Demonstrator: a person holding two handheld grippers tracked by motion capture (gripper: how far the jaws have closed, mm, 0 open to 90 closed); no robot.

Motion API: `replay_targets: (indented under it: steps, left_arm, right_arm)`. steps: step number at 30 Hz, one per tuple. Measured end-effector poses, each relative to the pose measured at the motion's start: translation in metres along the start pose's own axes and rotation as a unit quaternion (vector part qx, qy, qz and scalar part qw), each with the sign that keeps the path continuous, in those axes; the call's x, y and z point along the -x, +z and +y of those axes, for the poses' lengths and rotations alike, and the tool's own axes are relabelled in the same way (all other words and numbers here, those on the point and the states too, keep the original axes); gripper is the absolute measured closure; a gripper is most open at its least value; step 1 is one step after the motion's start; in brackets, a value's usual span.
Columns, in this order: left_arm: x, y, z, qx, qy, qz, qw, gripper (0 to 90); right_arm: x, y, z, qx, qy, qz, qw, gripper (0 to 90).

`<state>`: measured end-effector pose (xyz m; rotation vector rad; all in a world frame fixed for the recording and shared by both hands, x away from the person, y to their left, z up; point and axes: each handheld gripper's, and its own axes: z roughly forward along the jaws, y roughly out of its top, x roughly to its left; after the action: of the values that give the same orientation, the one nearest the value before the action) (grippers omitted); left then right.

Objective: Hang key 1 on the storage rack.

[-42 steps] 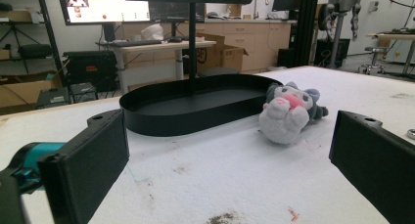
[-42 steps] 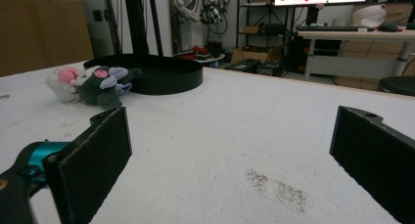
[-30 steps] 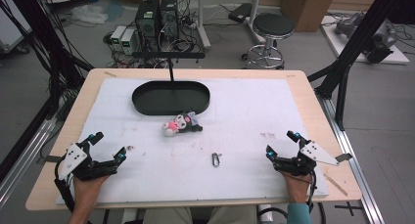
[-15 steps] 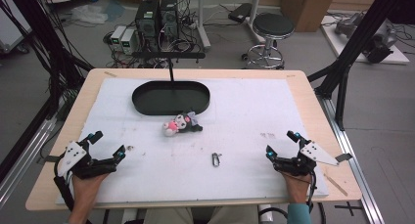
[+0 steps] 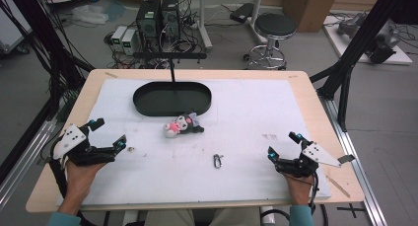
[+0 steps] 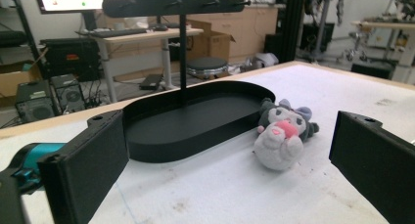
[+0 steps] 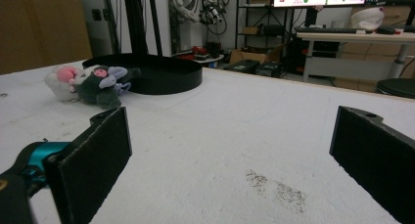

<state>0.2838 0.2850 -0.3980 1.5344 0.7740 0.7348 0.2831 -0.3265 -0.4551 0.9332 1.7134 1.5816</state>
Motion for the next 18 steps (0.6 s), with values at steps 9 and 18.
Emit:
replay_targets:
  steps: [9, 18]
  left_arm:
    - [0.0, 0.022, 0.023, -0.036, 0.033, -0.025, 0.9985, 1.7]
    - [-0.003, 0.054, 0.042, -0.082, 0.045, -0.062, 0.9938, 1.7]
  right_arm:
    - [0.0, 0.0, 0.0, -0.001, 0.002, 0.0, 1.0, 1.1]
    - [0.0, 0.0, 0.0, 0.0, 0.003, 0.001, 1.0, 1.1]
